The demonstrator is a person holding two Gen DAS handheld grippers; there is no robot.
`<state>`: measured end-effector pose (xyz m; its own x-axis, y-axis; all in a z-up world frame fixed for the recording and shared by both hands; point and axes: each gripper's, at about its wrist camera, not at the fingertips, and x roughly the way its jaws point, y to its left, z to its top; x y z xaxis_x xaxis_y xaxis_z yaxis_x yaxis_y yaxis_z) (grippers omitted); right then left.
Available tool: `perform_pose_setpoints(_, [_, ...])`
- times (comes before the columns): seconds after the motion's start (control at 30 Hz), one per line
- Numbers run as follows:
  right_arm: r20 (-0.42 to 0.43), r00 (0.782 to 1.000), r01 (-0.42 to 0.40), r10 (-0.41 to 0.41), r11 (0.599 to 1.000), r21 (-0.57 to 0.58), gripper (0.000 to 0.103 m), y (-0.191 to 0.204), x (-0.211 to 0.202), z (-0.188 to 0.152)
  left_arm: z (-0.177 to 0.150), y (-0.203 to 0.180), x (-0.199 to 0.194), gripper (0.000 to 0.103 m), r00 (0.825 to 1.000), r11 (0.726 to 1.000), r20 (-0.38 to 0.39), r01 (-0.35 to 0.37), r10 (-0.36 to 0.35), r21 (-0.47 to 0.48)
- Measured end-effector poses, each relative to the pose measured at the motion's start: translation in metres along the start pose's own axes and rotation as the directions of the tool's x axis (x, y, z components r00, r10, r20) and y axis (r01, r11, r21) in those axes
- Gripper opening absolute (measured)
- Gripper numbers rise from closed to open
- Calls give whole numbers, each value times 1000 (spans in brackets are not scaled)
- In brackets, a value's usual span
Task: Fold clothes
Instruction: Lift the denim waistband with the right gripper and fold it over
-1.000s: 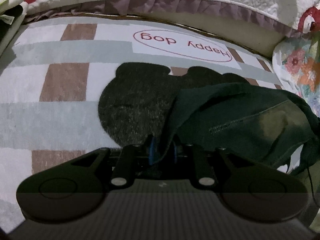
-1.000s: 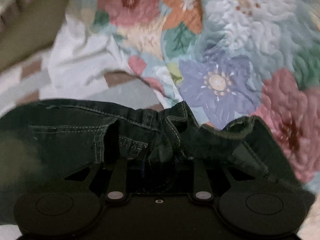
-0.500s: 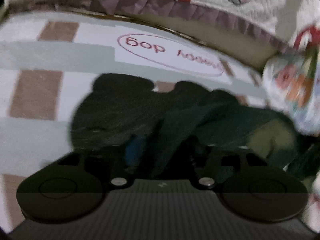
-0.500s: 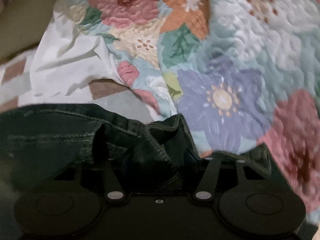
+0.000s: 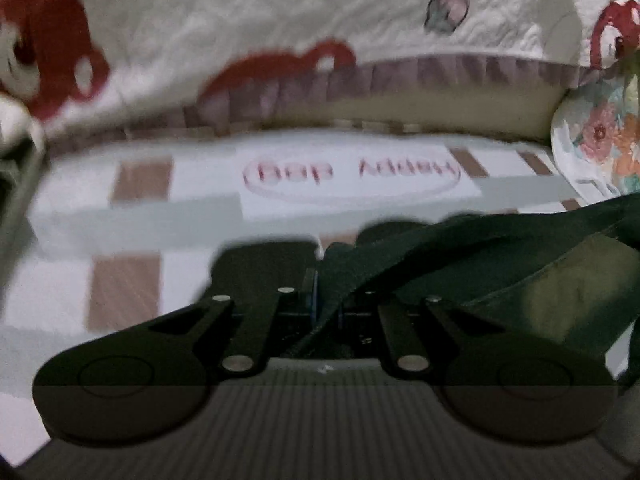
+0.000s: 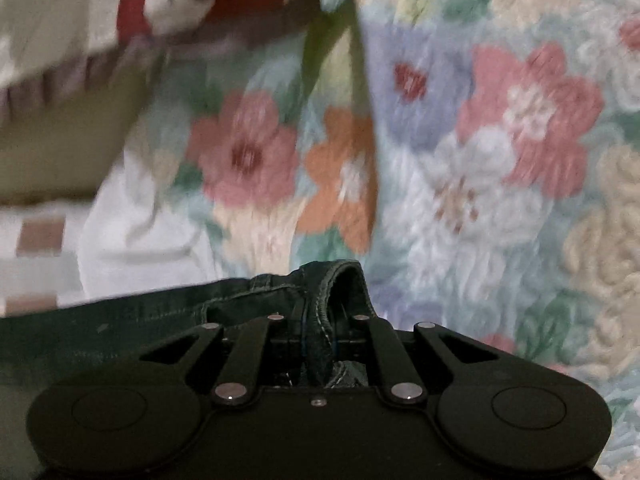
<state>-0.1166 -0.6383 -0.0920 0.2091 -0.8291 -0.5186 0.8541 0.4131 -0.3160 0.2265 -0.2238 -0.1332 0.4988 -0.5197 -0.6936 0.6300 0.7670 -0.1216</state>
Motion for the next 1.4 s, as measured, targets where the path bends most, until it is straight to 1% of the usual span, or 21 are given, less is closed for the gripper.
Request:
perform_pose_setpoints(0.1, [65, 998, 13, -15, 999, 36, 10, -7, -8, 17, 11, 2, -17, 8, 998, 1000, 57, -13, 13, -5])
perform_pose_setpoints(0.23, [80, 997, 18, -20, 1000, 21, 10, -9, 0, 38, 25, -1, -33, 8, 992, 998, 122, -39, 34, 44])
perform_pose_setpoints(0.4, [86, 996, 23, -20, 999, -33, 10, -5, 13, 63, 52, 6, -19, 8, 996, 1000, 87, -2, 0, 21])
perform_pose_setpoints(0.53, [90, 996, 27, -20, 997, -77, 10, -1, 23, 84, 63, 1, -2, 7, 995, 992, 95, -28, 16, 123])
perform_pose_setpoints(0.57, [91, 996, 28, -20, 996, -88, 9, 0, 25, 89, 64, 2, 2, 7, 995, 992, 97, -31, 19, 124])
perform_pose_setpoints(0.63, [99, 995, 42, -33, 995, -89, 9, -1, 32, 99, 73, 12, 8, 7, 995, 998, 101, -8, 2, 63])
perform_pose_setpoints(0.77, [134, 989, 69, -56, 993, -92, 9, -5, 39, 128, 106, 29, 5, 7, 984, 998, 176, 50, -43, -36])
perform_pose_setpoints(0.83, [186, 978, 101, -91, 994, -48, 9, -12, 37, 146, 123, 35, 4, 7, 980, 997, 193, 58, -48, -46])
perform_pose_setpoints(0.87, [215, 970, 121, -114, 993, -18, 0, -16, 36, 156, 130, 43, 7, 7, 983, 997, 180, 59, -48, -56])
perform_pose_setpoints(0.9, [240, 962, 129, -133, 991, 31, 0, -22, 35, 165, 138, 51, 12, 7, 985, 996, 163, 59, -47, -69])
perform_pose_setpoints(0.93, [231, 965, 107, -123, 991, 77, 5, -27, 39, 166, 144, 65, 27, 10, 992, 996, 109, 71, -64, -60])
perform_pose_setpoints(0.97, [193, 978, 66, -84, 993, 94, 13, -28, 46, 160, 146, 80, 46, 14, 996, 996, 43, 77, -75, -54])
perform_pose_setpoints(1.0, [156, 987, 26, -43, 993, 112, 16, -28, 53, 155, 144, 92, 69, 29, 998, 997, -30, 56, -58, -60])
perform_pose_setpoints(1.03, [119, 993, -14, -2, 991, 131, 20, -29, 60, 149, 141, 104, 92, 34, 994, 997, -105, 29, -36, -65])
perform_pose_setpoints(1.07, [83, 996, -53, 40, 987, 152, 28, -29, 67, 143, 136, 109, 107, 34, 990, 999, -142, 2, -8, -44])
perform_pose_setpoints(1.1, [47, 995, -90, 83, 980, 175, 28, -30, 74, 137, 130, 112, 120, 34, 985, 1000, -170, -24, 21, -17])
perform_pose_setpoints(1.17, [-21, 985, -162, 171, 961, 223, 32, -31, 88, 126, 120, 111, 124, 35, 985, 999, -165, -44, 46, 16])
perform_pose_setpoints(1.2, [-53, 975, -196, 215, 949, 248, 38, -31, 95, 120, 116, 110, 121, 35, 988, 999, -147, -43, 45, 17])
perform_pose_setpoints(1.27, [-123, 945, -254, 303, 917, 308, 42, -32, 108, 106, 108, 106, 113, 34, 991, 999, -129, -38, 38, 7])
perform_pose_setpoints(1.3, [-156, 932, -262, 327, 906, 331, 42, -31, 113, 98, 103, 104, 109, 34, 991, 999, -130, -32, 32, 3])
perform_pose_setpoints(1.4, [-199, 919, -258, 341, 901, 350, 43, -26, 121, 81, 90, 106, 98, 36, 988, 999, -154, 20, -25, -34])
